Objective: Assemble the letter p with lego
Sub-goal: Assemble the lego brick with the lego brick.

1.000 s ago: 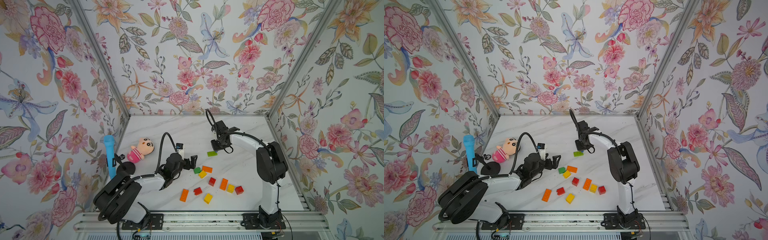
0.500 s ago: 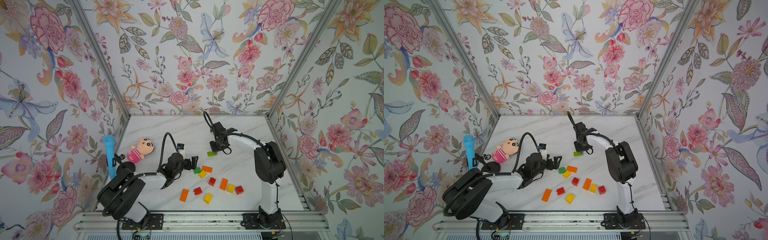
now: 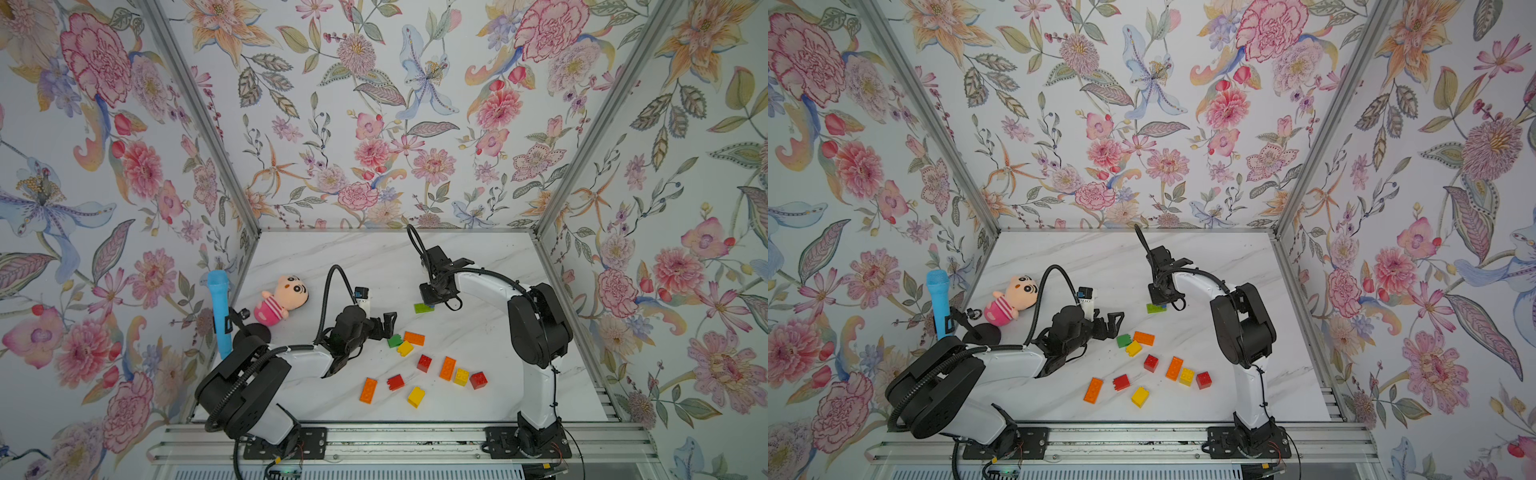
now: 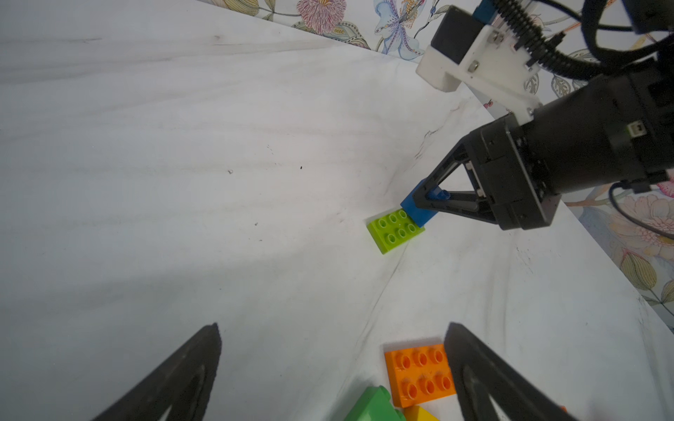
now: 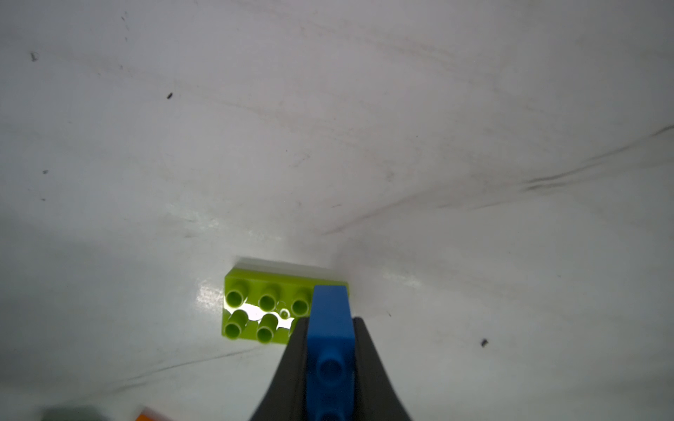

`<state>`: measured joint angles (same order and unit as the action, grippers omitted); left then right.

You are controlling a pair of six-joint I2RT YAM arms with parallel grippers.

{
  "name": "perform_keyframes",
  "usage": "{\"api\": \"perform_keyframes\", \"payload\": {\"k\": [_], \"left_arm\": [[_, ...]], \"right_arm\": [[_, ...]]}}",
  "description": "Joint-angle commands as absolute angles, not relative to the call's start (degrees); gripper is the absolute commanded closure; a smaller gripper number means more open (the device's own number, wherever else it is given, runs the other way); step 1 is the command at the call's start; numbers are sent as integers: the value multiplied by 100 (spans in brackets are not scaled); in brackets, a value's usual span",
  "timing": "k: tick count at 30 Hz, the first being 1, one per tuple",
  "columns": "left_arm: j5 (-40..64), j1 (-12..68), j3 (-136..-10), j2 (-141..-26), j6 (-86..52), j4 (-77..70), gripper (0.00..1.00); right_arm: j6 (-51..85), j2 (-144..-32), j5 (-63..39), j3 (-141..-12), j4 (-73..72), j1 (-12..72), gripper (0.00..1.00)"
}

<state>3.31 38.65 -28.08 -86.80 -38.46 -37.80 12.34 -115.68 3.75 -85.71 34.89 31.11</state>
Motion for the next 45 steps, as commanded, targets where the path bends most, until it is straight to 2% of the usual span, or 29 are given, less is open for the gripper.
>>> {"api": "perform_keyframes", "payload": {"k": [1,13,27,45], "left_arm": [[411,3911,-2913,-8775,-3909,-3891,1],[422,3902,-2970,-8873,-3910,-3902,1],[404,3907,-2944,-8826,-3889,-3872,1],[335,3902,-2936,-8811,-3869,-3844,1]], "right_arm": [[1408,-11599,453,-8343,3498,3147,100],[1565,-11350,779,-8198,3484,3283,100],[1623,-11075,558,-7794,3140,3245,100],[1671,-11475,671,-7701,3186,3321,100]]}}
